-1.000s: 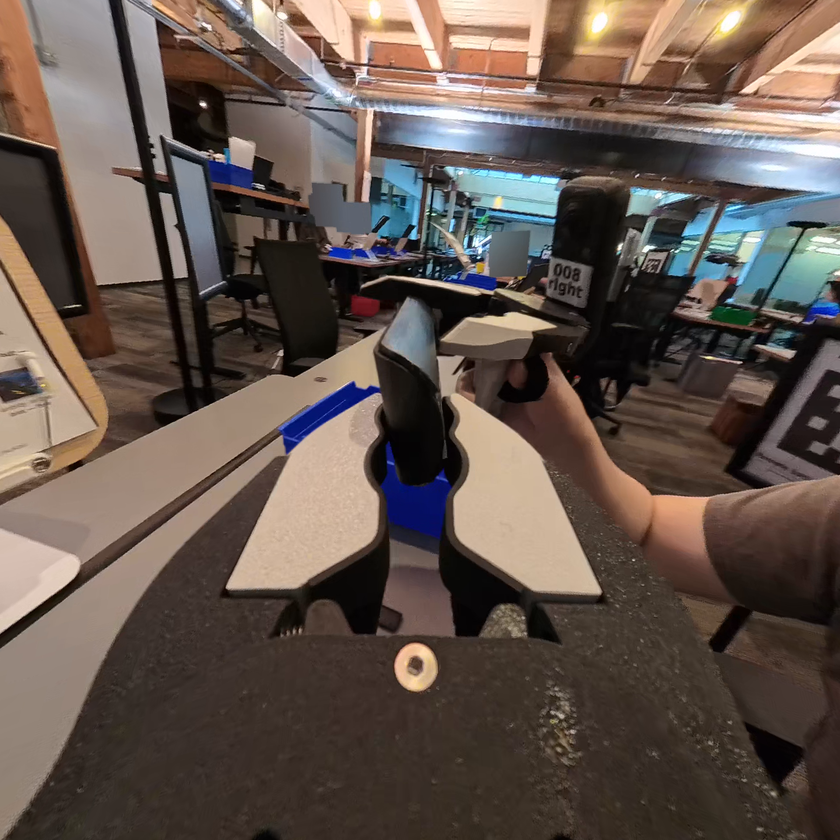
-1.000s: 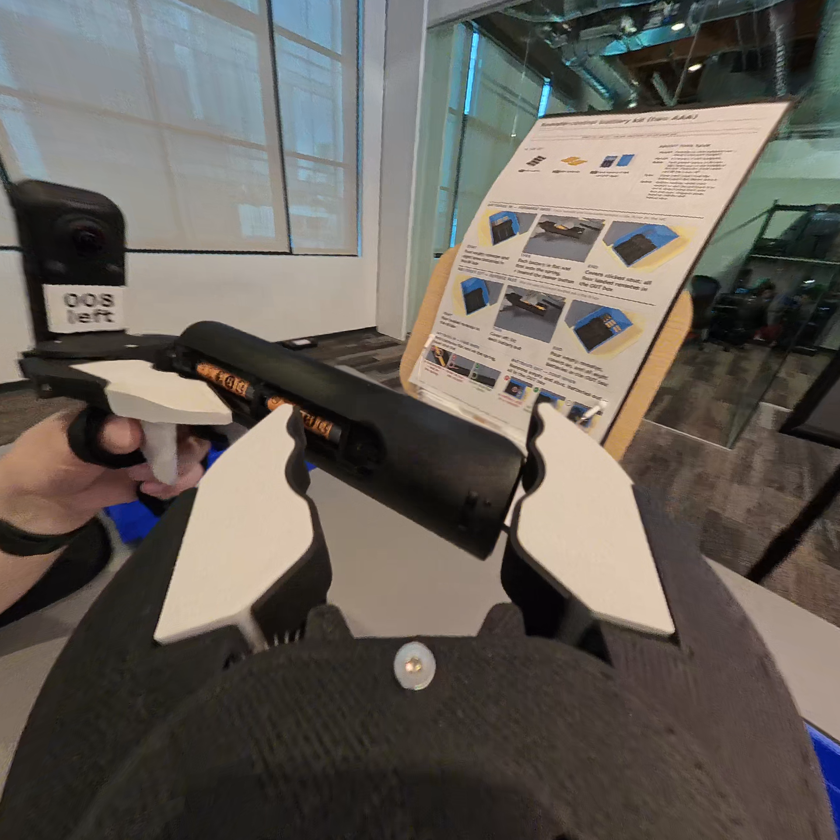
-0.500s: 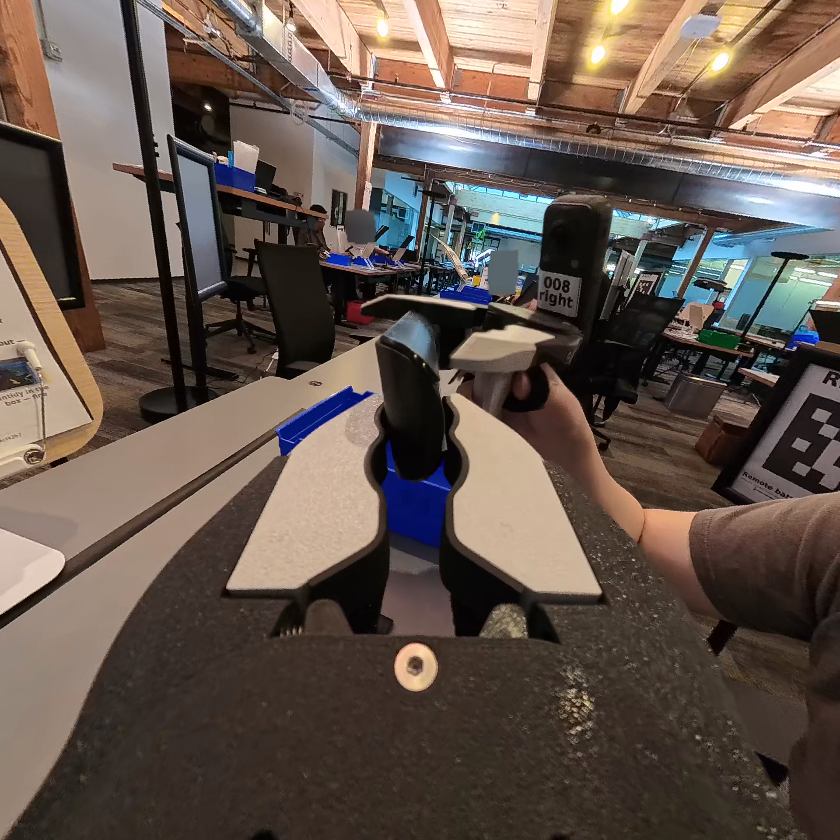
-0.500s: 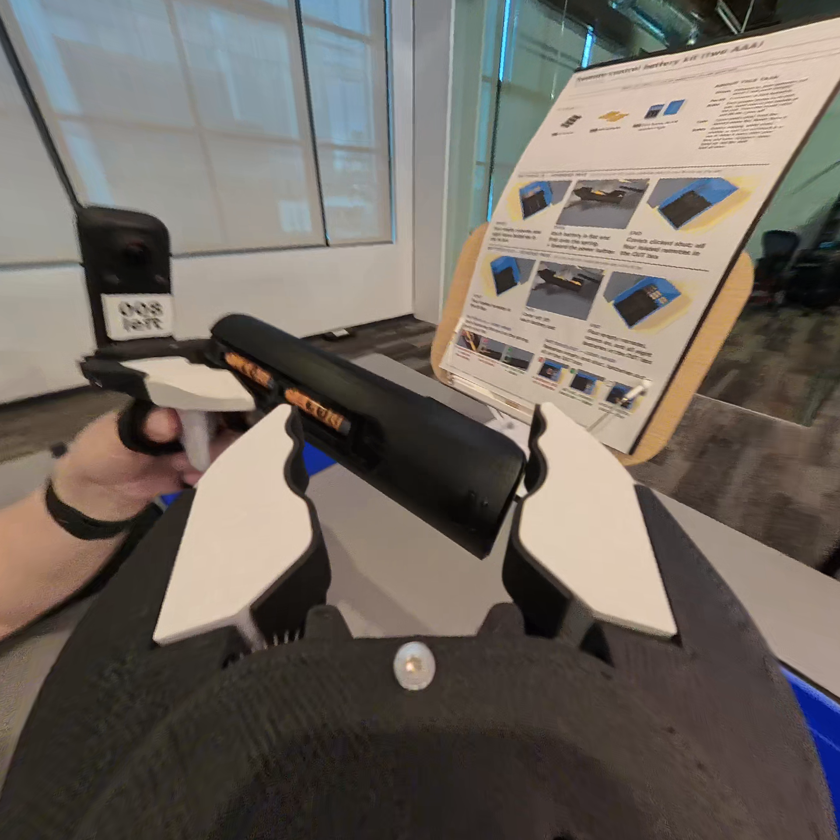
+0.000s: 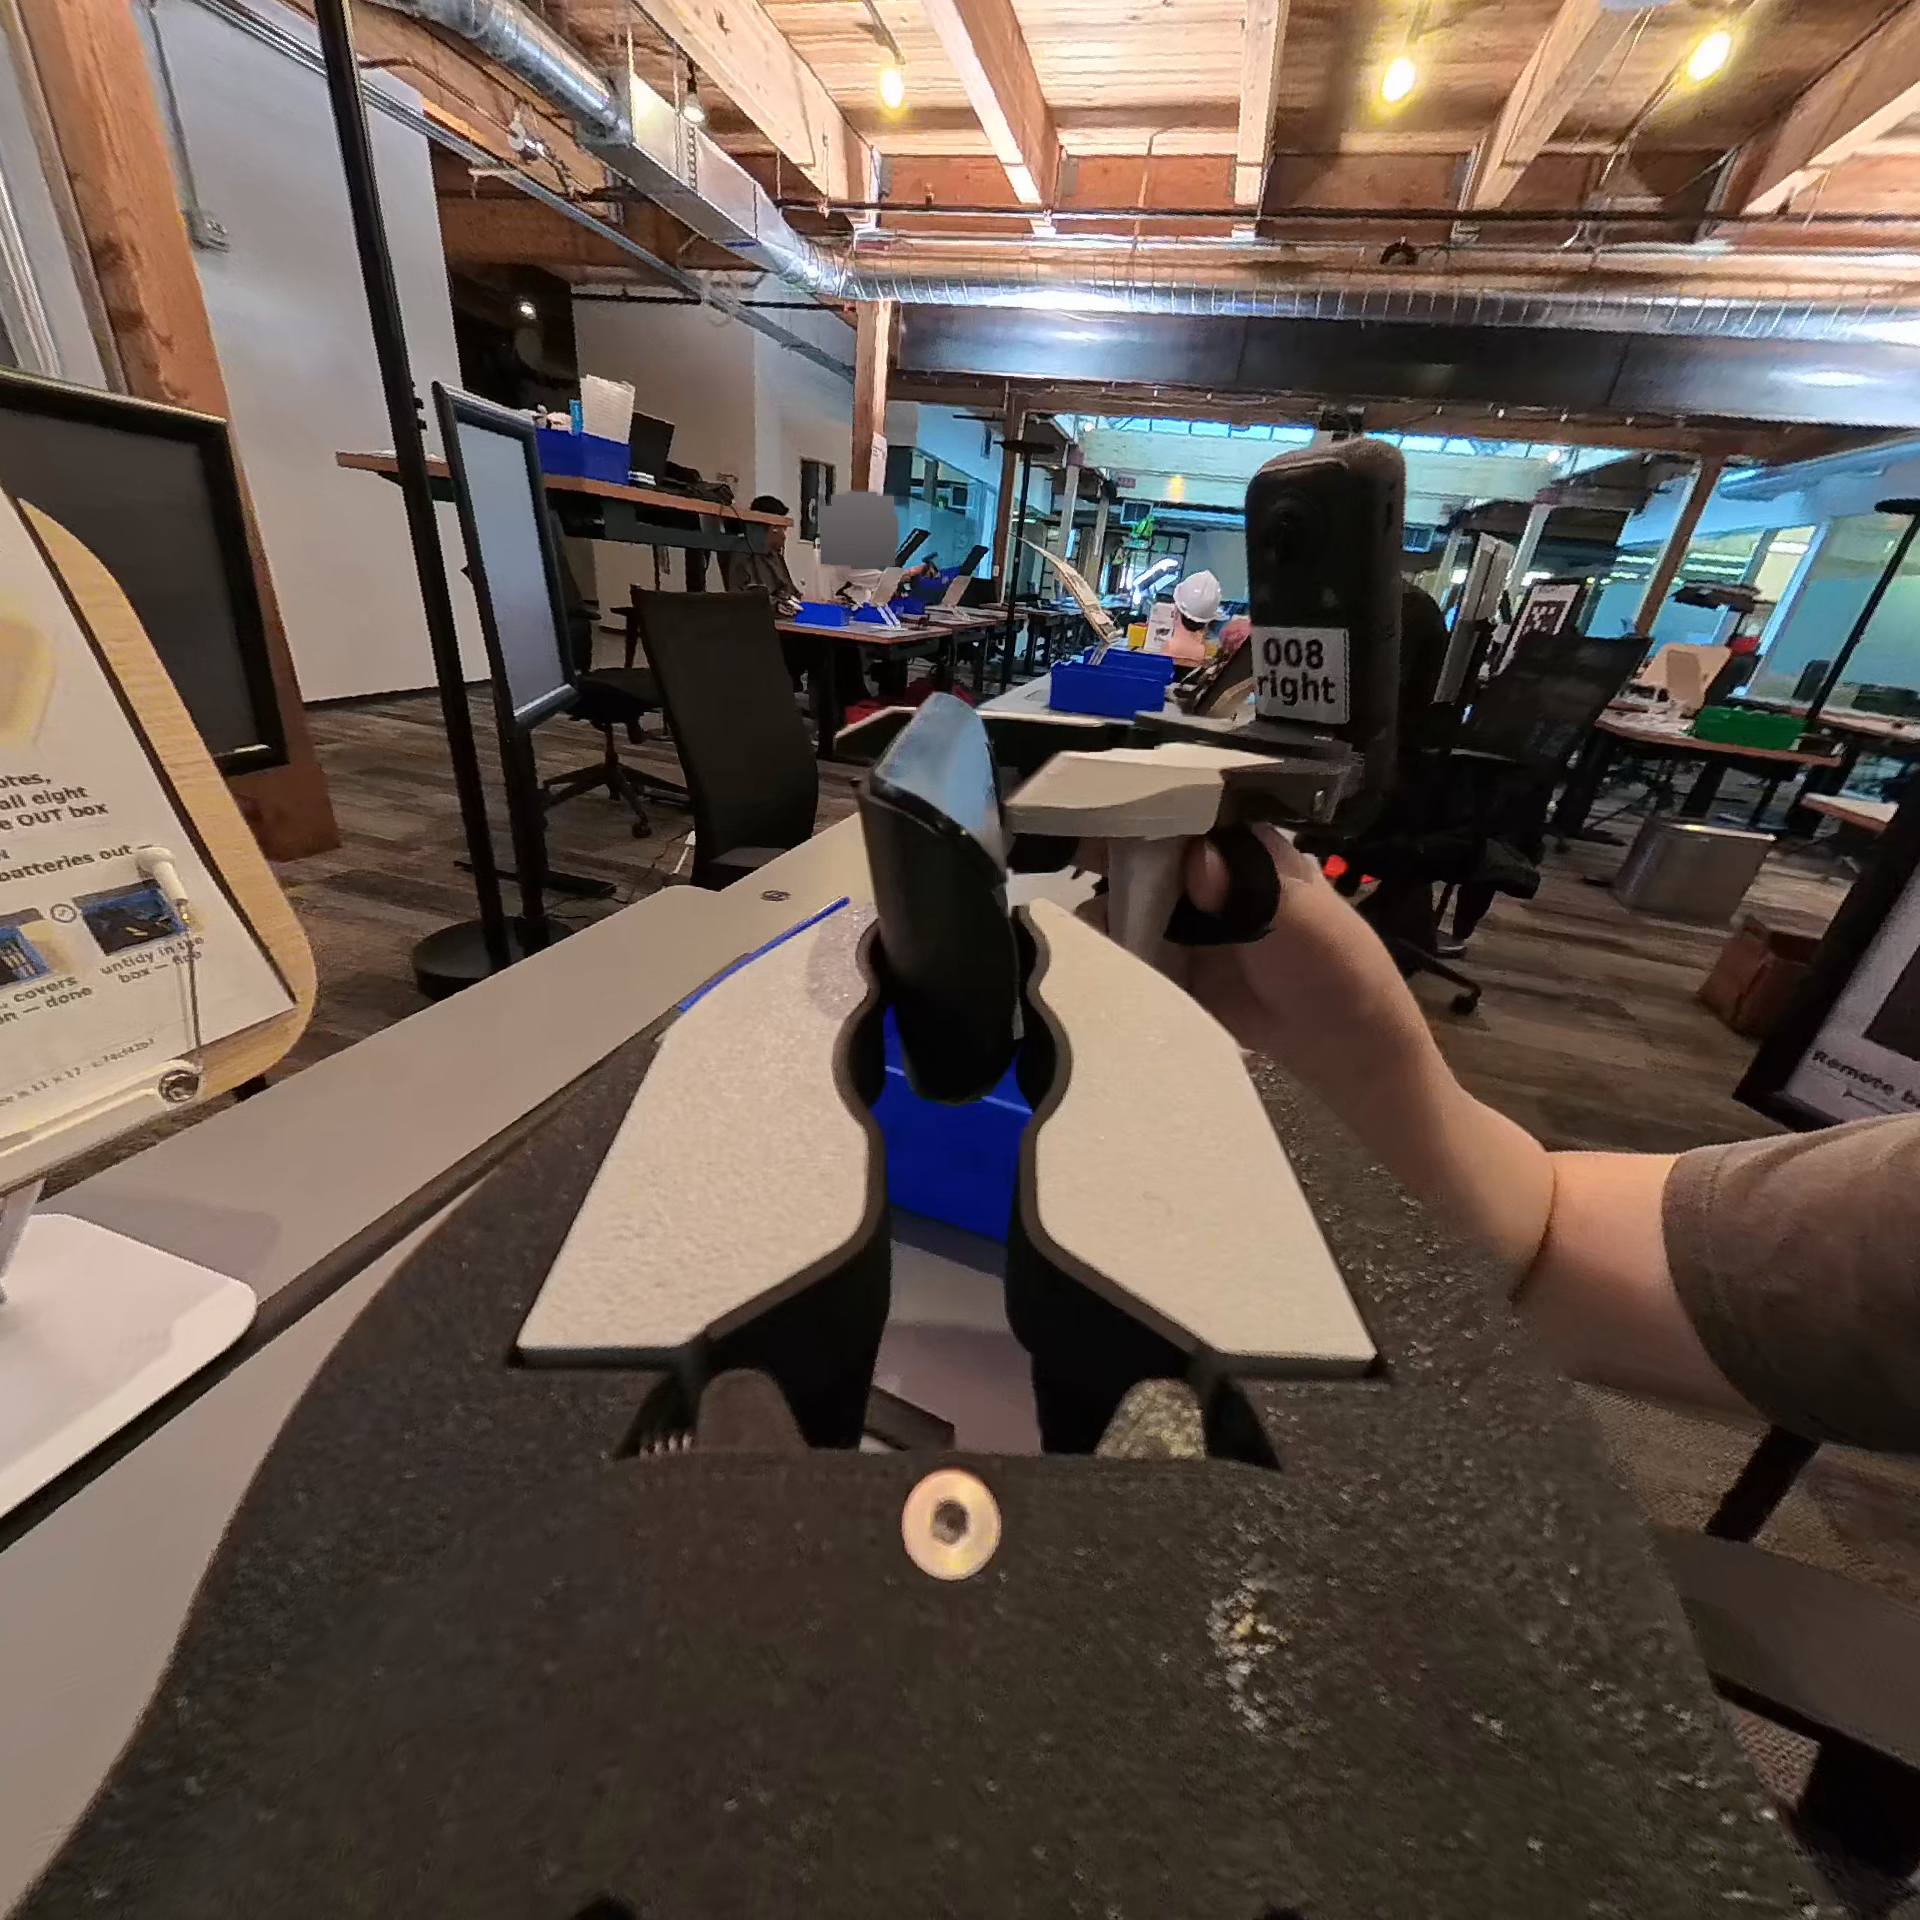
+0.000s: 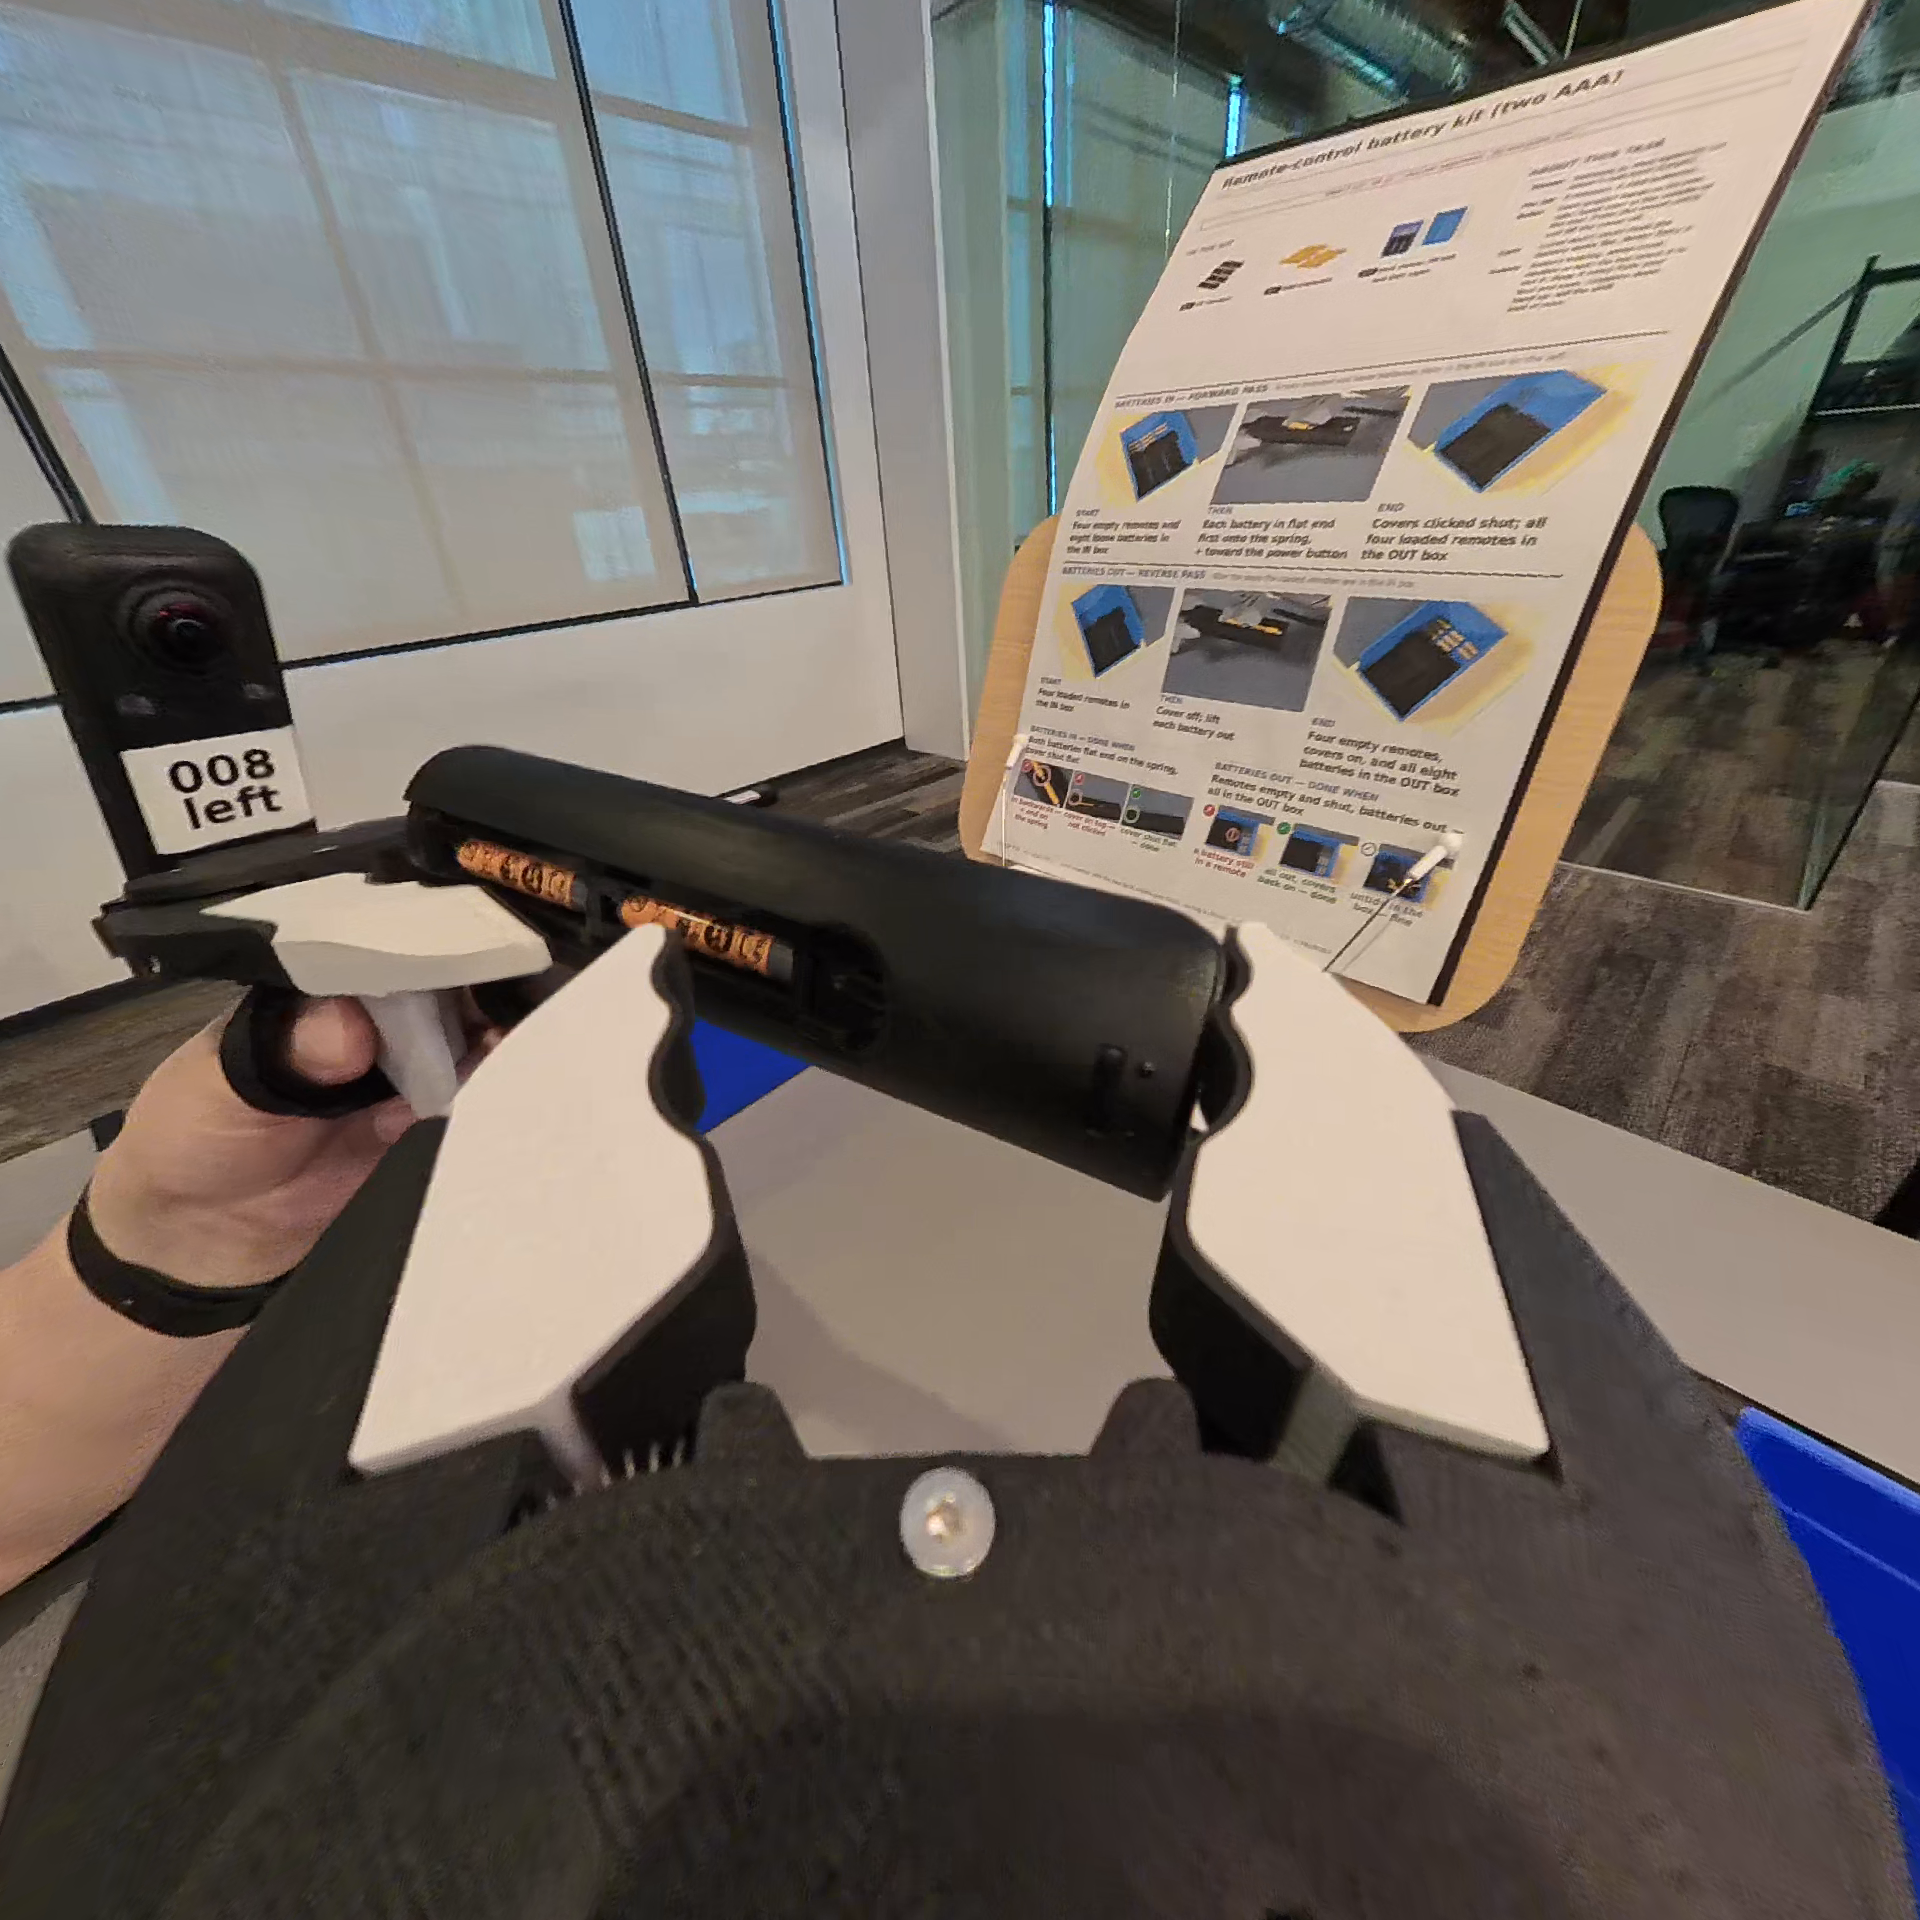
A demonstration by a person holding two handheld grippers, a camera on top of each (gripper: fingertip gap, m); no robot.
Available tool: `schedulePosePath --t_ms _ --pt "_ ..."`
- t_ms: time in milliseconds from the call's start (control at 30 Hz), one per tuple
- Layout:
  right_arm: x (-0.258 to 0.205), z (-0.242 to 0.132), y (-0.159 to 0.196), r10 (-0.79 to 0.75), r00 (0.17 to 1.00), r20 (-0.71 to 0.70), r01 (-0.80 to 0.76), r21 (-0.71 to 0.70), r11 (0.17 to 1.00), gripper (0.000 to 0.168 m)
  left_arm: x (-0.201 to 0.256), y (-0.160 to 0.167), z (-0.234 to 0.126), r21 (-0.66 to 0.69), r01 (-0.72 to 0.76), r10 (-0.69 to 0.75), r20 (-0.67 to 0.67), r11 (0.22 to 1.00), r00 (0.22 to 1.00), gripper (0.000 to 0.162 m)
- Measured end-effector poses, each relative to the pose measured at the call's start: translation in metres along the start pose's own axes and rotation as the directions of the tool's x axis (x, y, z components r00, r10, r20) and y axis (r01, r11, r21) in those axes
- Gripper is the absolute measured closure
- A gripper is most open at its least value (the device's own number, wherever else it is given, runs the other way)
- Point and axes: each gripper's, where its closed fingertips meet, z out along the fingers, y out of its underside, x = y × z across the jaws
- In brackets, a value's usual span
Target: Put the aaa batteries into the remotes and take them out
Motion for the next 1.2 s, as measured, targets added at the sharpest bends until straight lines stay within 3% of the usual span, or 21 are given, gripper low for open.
schedulePosePath --t_ms 533,700,967,1200 --pt "-0.010 -0.002 -0.002 -0.098 0.989 0.112 0.100 -0.020 0.995 0.064 0.014 -0.001 0.003 -0.003 -0.084 0.083 -0.018 0.996 0.996 0.141" --pt "-0.015 -0.008 -0.006 -0.016 0.978 0.206 0.020 -0.019 1.000 0.085 0.016 -0.008 -0.001 0.024 -0.072 0.073 -0.038 0.997 0.997 0.141" --pt "-0.014 -0.006 0.003 0.056 0.971 0.234 -0.037 -0.084 0.996 0.081 0.017 -0.009 -0.001 0.030 -0.106 0.106 -0.022 0.994 0.994 0.141" --pt "-0.019 -0.006 0.001 0.044 0.961 0.272 -0.027 -0.066 0.997 0.090 0.017 -0.008 -0.003 0.005 -0.126 0.126 -0.040 0.992 0.991 0.141"
